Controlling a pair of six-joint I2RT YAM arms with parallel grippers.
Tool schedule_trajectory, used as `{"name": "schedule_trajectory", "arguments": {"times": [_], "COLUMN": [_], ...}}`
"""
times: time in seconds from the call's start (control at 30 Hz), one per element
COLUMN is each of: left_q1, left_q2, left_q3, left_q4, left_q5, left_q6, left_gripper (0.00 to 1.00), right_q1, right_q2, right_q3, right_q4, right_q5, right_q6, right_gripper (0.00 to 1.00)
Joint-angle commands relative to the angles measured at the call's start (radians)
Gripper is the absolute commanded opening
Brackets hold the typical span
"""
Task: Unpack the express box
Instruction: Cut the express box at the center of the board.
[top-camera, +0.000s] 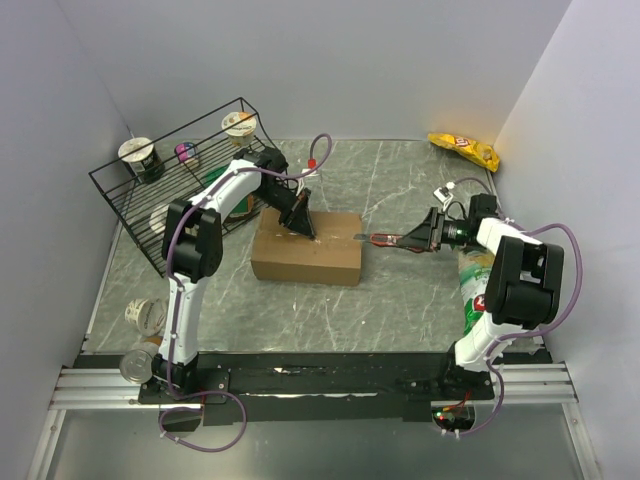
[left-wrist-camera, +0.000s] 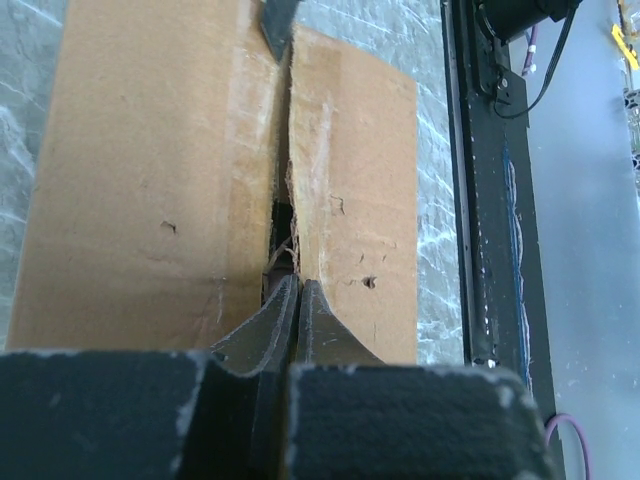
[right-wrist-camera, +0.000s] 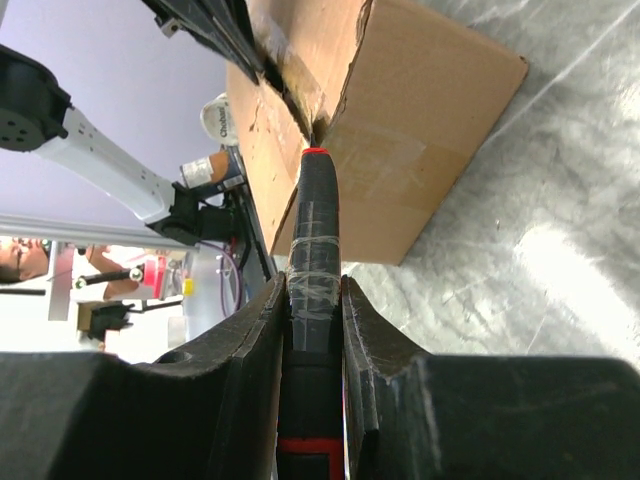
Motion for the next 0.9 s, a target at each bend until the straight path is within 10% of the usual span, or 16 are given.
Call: {"name": "schedule_trajectory", "arguments": {"times": [0.0,0.87], "left_q1": [0.015,0.008], "left_q2": [-0.031,-0.069], "left_q3": [0.033,0.007], "left_q4": [0.062,0.222], "left_q5": [0.002,0.024], "left_q6": [0.019,-0.200], "left_gripper": [0.01,0.01], "right_q1": [-0.015,0.106], "right_q2": [-0.033,-0.163], "right_q3": [0.019,0.001], "right_q4": [-0.172,-0.129], "right_q5": [0.039,0.186], "right_q6": [-0.121,0.025], "right_gripper": [0.00,0.00]}}
